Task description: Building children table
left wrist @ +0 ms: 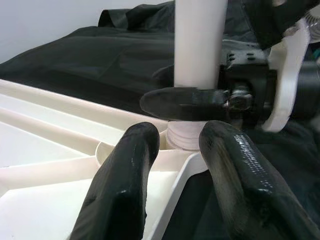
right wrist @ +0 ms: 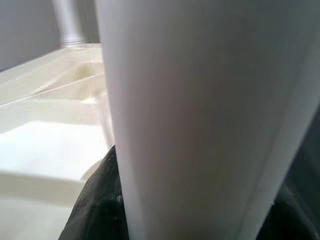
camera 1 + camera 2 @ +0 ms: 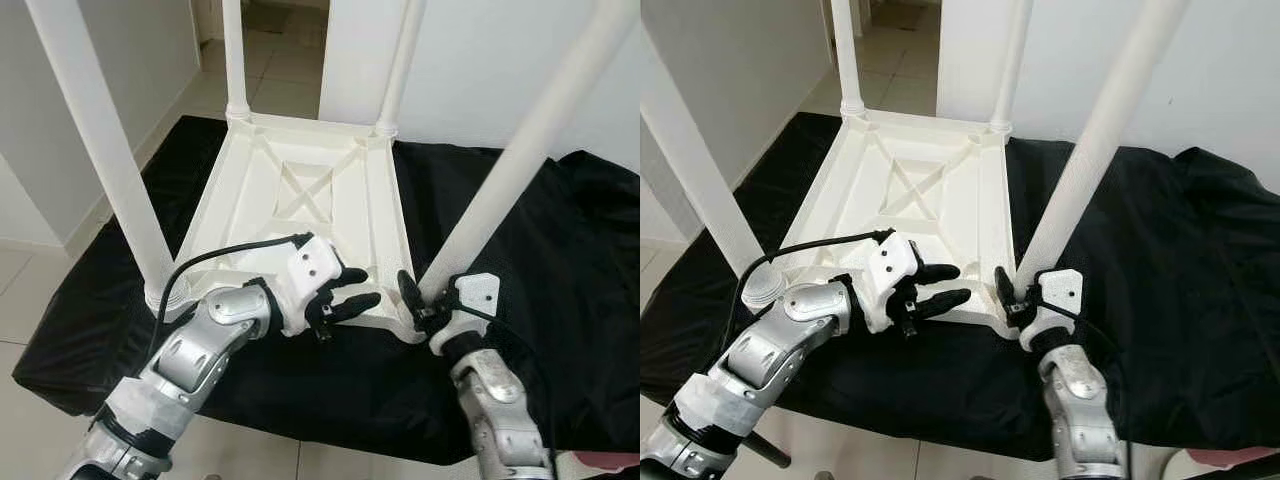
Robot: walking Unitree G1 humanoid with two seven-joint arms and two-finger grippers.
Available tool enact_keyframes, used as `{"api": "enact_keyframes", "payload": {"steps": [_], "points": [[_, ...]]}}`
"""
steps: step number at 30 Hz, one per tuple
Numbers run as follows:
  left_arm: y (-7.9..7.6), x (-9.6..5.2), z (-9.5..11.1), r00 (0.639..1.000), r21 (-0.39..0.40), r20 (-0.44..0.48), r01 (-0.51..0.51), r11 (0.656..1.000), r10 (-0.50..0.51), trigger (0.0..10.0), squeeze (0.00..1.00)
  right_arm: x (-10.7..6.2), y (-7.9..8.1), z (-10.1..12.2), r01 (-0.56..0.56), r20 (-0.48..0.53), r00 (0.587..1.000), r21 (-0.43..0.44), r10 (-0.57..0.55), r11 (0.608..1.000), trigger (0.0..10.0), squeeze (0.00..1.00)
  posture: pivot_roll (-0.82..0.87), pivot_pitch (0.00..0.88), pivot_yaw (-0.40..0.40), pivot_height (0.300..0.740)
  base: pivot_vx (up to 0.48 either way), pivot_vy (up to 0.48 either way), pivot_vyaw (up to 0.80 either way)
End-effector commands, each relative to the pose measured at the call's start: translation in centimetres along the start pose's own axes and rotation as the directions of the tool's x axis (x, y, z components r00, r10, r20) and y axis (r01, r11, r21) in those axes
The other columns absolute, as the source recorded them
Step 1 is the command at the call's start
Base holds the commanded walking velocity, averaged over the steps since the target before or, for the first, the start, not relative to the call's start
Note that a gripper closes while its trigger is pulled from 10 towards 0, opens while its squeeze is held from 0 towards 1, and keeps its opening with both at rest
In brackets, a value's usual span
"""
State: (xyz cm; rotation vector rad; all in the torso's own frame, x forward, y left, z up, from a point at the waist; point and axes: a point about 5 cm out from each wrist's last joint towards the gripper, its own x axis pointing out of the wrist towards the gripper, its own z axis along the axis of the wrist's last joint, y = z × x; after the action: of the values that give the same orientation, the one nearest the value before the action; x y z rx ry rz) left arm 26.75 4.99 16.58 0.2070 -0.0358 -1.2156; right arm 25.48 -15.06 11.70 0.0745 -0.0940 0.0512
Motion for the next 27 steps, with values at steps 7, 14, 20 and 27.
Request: {"api": "enact_keyframes", "payload": {"steps": [7,14,20,27], "points": [[-0.3,-0.2,-0.2,0.998,0.005,-0.011,0.060,0.998,-0.060,10.0,0.00,0.5,1.2,-0.2,0.034,-0.022,0.999,0.026,-0.034,0.999,10.0,0.00,-0.06,0.000,-0.059,0.740,0.000,0.000,0.00],[0.0,-0.2,-0.2,0.999,0.002,-0.010,0.045,0.999,-0.045,10.0,0.00,0.6,1.9,-0.1,0.013,-0.016,1.000,-0.018,-0.014,1.000,10.0,0.00,-0.06,0.000,-0.058,0.740,0.000,0.000,0.00],[0.0,-0.2,-0.2,0.999,0.001,-0.008,0.033,0.999,-0.033,10.0,0.00,0.9,1.7,0.3,0.006,-0.001,1.000,-0.023,-0.006,1.000,10.0,1.00,-0.06,0.000,-0.067,0.740,0.000,0.000,0.00],[0.0,-0.2,-0.3,1.000,-0.014,-0.001,-0.027,1.000,0.027,10.0,0.00,1.4,0.3,0.7,-0.007,0.008,1.000,-0.011,0.007,1.000,10.0,1.00,-0.05,0.000,-0.077,0.740,0.000,0.000,0.00]]}}
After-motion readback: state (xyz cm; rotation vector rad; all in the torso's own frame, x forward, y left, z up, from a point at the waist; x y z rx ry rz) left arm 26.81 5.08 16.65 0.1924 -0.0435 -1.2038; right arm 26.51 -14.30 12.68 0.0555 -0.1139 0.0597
